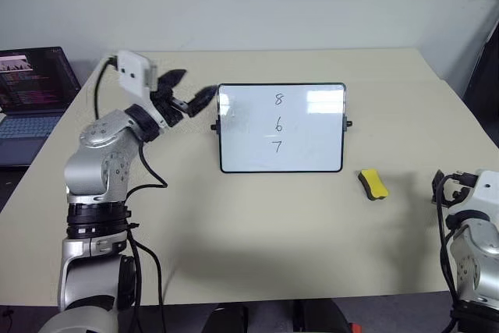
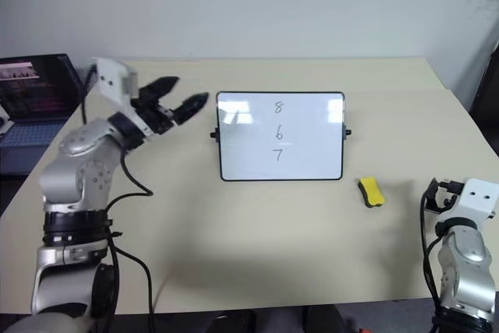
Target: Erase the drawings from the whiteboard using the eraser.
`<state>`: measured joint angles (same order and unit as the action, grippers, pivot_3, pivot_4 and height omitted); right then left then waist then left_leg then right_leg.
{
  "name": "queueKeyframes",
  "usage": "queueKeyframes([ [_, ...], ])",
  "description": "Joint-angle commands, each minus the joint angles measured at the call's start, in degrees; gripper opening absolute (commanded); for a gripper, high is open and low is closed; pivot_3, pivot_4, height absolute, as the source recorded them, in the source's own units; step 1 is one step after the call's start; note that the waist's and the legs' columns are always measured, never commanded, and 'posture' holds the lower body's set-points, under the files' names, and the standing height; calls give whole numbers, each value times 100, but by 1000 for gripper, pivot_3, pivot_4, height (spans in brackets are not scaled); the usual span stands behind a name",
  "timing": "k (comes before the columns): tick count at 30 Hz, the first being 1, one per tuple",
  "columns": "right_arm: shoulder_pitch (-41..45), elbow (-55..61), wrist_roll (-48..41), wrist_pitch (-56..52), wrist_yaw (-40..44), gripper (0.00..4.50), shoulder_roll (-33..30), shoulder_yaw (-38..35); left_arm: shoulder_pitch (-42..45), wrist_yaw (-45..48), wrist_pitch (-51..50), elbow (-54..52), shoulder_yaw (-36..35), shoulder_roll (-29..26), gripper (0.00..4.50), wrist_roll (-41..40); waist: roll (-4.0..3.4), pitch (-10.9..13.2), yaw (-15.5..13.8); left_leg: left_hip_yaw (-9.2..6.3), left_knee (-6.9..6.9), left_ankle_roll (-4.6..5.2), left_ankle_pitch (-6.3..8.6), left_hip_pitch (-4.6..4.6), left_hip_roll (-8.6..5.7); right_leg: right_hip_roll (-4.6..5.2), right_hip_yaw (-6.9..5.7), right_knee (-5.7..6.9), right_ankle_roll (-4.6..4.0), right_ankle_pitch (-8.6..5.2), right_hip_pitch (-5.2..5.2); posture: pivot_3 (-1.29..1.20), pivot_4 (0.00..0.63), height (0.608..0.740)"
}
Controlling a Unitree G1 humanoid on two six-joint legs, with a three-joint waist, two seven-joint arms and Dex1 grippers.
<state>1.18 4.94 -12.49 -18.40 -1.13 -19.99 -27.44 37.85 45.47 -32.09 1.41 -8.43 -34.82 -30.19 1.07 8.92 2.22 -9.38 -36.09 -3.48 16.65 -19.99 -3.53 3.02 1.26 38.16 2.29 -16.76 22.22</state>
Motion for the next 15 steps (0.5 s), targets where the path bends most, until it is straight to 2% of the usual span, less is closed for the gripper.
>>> queueKeyframes([
  [1,59,149,25,74,-7,4449,-41,-60,67,522,-411,-373,48,-170,4500,-435,-7,4,0,2,-1,1,0,1,-1,0,3,1,0,0,0,0,150,740],
  [7,153,14,60,148,-30,4449,-22,-18,-826,1695,-779,-854,653,-638,4500,-608,-17,8,32,8,1,1,0,9,3,-6,11,8,-1,0,0,0,150,740],
  [12,329,-134,86,167,2,4449,-76,23,-1193,2528,-420,-879,1161,-1184,4500,-251,-20,12,24,7,-1,4,2,8,2,-8,12,9,-1,0,1,0,150,740],
  [15,382,-44,38,45,66,4449,-107,46,-1199,2601,-152,-761,1172,-1224,4500,-98,-24,15,-4,6,-1,16,8,10,2,-8,13,15,-2,-1,1,0,150,740],
])
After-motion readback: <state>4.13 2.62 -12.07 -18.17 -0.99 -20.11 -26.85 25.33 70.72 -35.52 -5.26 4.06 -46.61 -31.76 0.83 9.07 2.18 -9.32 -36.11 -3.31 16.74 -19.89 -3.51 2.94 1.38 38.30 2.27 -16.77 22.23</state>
